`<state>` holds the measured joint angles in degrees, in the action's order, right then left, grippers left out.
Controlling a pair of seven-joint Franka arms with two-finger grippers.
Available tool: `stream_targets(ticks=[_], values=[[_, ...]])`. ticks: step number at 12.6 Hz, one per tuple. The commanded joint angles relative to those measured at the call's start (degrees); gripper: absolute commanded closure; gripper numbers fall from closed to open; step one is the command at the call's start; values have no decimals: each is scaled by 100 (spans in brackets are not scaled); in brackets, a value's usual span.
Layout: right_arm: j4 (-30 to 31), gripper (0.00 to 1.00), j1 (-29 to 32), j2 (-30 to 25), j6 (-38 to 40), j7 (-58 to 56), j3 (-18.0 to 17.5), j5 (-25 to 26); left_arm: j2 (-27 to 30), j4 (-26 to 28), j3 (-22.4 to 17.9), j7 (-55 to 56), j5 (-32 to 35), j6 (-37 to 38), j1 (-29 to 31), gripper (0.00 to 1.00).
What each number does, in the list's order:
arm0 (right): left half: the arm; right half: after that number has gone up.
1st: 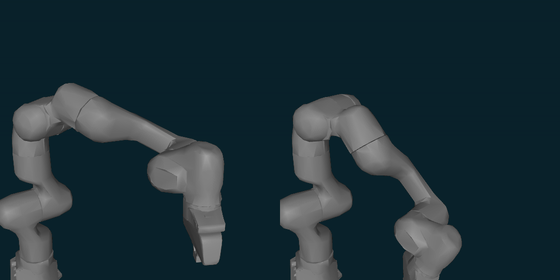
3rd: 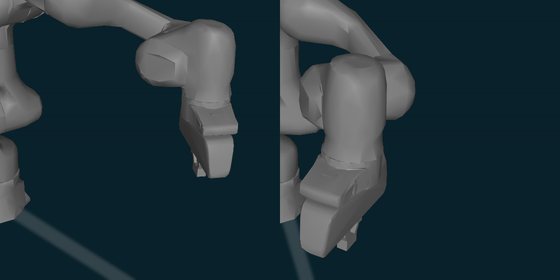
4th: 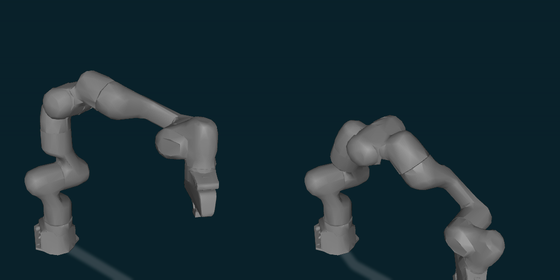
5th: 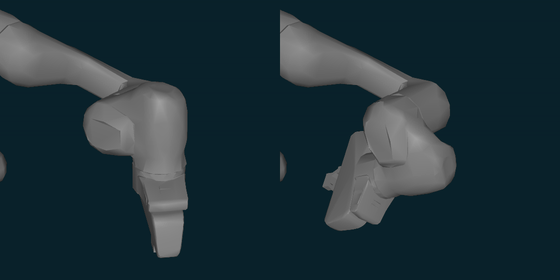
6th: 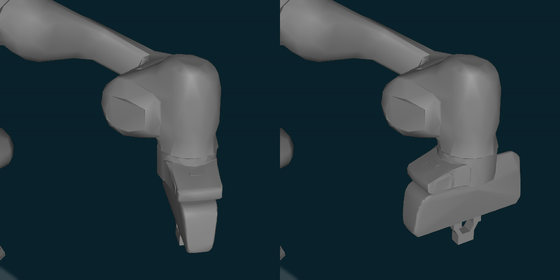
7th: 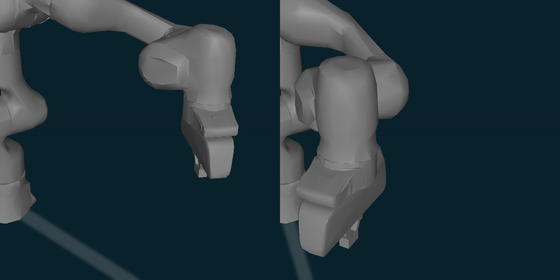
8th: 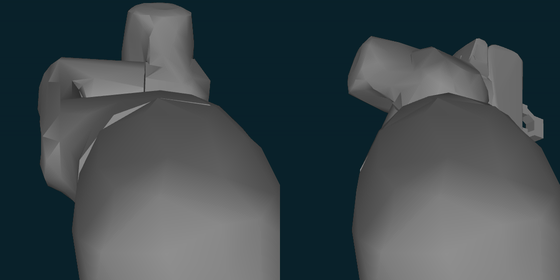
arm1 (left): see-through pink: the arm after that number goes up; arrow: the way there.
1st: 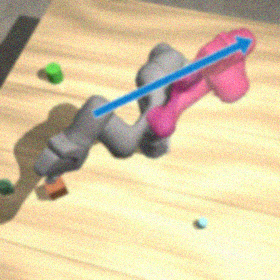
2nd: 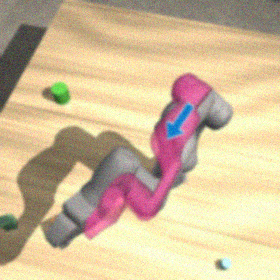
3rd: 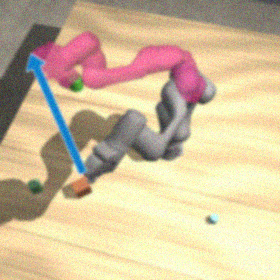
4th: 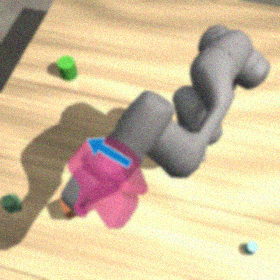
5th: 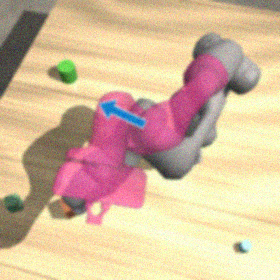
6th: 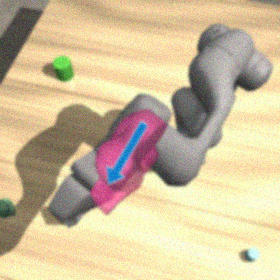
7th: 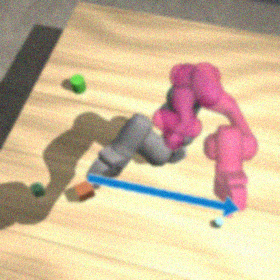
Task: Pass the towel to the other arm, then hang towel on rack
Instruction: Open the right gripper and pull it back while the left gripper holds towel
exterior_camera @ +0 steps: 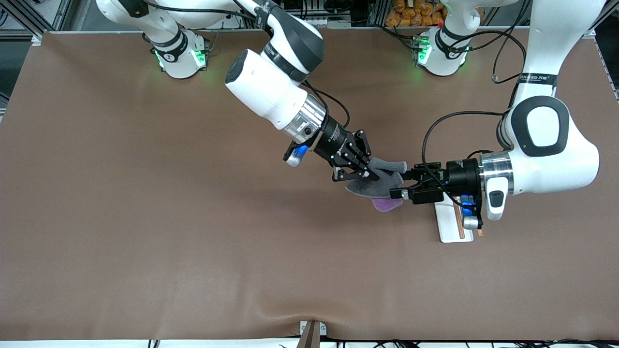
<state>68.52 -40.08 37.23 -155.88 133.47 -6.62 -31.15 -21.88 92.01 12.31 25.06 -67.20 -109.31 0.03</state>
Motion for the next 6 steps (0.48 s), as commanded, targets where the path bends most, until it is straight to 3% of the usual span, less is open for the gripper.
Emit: stream_targets(ticks=[1, 6], values=[[-111, 100, -79, 83, -127, 197, 55, 118, 87, 10, 9, 95, -136, 24, 50, 15], [-111, 100, -79, 74, -127, 197, 46, 118, 52, 10, 9, 113, -136, 15, -2, 27]])
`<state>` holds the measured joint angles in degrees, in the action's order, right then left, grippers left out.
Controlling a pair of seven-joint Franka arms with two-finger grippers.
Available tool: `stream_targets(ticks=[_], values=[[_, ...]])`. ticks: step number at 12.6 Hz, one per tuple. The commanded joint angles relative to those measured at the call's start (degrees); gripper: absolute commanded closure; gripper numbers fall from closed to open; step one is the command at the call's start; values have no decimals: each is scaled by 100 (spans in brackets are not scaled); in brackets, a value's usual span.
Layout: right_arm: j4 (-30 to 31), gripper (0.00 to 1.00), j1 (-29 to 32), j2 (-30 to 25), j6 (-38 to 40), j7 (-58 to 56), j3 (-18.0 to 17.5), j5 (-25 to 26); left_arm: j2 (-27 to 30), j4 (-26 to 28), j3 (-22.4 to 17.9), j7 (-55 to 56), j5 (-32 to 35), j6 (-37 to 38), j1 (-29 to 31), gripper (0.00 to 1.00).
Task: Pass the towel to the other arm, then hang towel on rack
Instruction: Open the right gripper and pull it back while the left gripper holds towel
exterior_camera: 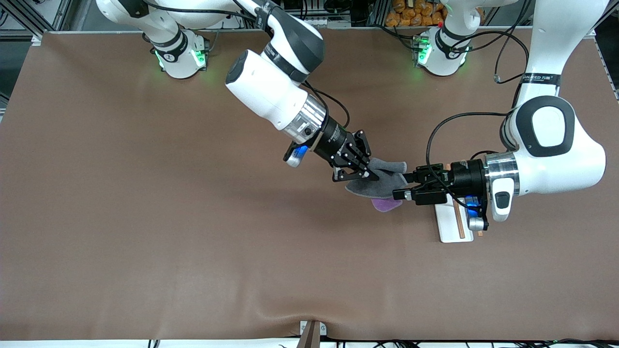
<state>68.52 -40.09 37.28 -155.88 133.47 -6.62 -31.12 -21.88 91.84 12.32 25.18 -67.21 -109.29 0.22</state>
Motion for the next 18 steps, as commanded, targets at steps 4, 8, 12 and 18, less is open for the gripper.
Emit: stream_targets(ticks=[4, 8, 12, 18], values=[[-111, 100, -78, 69, -127, 206, 47, 194, 52, 27, 7, 110, -135, 22, 39, 75], [-111, 100, -78, 69, -118, 197, 47, 194, 61, 27, -2, 93, -91, 66, 48, 100], [-111, 100, -78, 60, -118, 197, 47, 194, 87, 19, -46, 66, -38, 171, 118, 100], [-76, 0, -61, 60, -83, 224, 47, 185, 131, -209, -54, 189, 391, 408, 259, 100]])
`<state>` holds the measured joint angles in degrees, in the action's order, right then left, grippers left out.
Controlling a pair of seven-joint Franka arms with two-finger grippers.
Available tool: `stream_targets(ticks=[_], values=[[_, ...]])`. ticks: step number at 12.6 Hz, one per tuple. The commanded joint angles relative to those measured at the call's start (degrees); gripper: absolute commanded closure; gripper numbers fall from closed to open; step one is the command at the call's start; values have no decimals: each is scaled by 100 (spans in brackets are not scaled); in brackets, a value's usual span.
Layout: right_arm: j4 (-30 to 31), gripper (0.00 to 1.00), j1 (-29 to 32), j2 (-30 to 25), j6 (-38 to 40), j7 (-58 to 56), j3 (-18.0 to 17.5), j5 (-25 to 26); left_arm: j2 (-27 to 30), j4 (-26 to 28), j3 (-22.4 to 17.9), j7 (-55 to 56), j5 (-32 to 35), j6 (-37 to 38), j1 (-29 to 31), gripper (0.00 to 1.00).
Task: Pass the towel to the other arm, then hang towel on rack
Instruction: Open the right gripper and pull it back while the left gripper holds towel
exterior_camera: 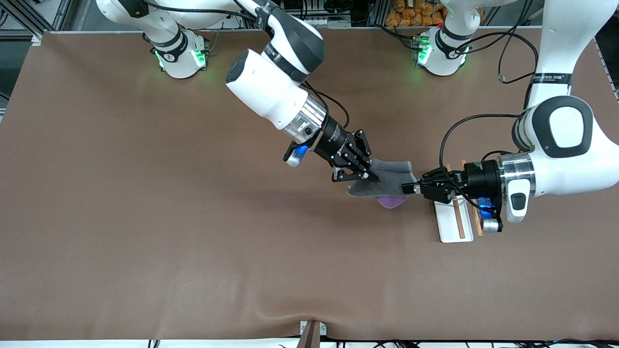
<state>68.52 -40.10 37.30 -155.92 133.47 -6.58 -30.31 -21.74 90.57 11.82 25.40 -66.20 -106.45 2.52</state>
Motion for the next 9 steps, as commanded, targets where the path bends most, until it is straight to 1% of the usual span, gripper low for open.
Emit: stream_targets(ticks=[1, 4, 6, 7, 8, 9], values=[[-41, 0, -60, 58, -79, 215, 42, 122, 161, -136, -5, 263, 483, 133, 55, 100], [91, 0, 2, 50, 0, 206, 42, 175, 196, -338, -5, 413, 766, 387, 187, 100], [100, 0, 46, 41, 202, 206, 51, 262, 196, -470, 4, 422, 1169, 484, 222, 100], [100, 0, 98, 32, 325, 206, 51, 271, 196, -505, 4, 422, 1267, 554, 223, 100], [100, 0, 133, 15, 517, 197, 51, 367, 205, -506, 4, 413, 1468, 590, 223, 100], [100, 0, 221, -12, 771, 189, 51, 620, 205, -514, 4, 405, 1792, 686, 223, 100]])
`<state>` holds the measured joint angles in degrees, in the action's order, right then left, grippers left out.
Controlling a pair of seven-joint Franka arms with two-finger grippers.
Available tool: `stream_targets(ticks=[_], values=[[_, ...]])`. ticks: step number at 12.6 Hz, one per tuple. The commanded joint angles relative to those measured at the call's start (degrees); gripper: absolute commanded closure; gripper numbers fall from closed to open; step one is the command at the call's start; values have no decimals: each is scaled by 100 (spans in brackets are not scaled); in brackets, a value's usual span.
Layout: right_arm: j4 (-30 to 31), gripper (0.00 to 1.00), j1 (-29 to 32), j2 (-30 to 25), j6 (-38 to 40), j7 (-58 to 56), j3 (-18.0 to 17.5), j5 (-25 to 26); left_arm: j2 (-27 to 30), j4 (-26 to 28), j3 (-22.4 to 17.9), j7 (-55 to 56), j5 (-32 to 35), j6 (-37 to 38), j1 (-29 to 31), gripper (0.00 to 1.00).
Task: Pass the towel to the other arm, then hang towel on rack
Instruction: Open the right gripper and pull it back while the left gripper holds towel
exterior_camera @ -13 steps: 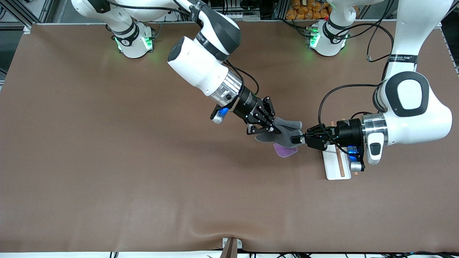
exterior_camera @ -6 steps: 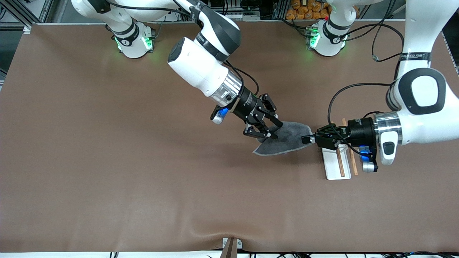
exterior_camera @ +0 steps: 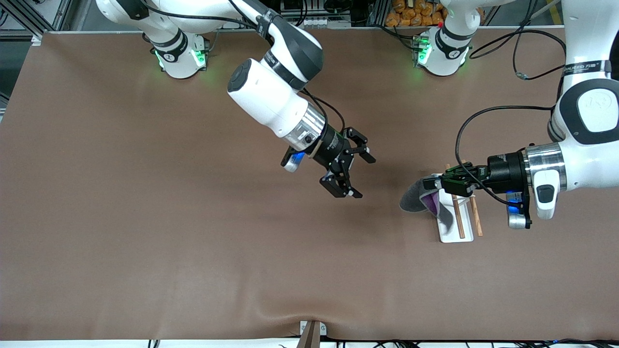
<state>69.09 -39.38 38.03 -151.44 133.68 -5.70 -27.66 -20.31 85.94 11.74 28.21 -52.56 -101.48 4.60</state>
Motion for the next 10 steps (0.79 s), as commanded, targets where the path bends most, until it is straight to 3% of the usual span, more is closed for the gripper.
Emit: stream_targets(ticks=[1, 10], values=[[34, 0, 228, -103, 665, 167, -46, 611, 106, -60, 30, 97, 770, 268, 15, 100], [34, 0, 914, -682, 2892, -1729, -81, 675, 80, -51, 451, -613, 3820, 383, -100, 100]])
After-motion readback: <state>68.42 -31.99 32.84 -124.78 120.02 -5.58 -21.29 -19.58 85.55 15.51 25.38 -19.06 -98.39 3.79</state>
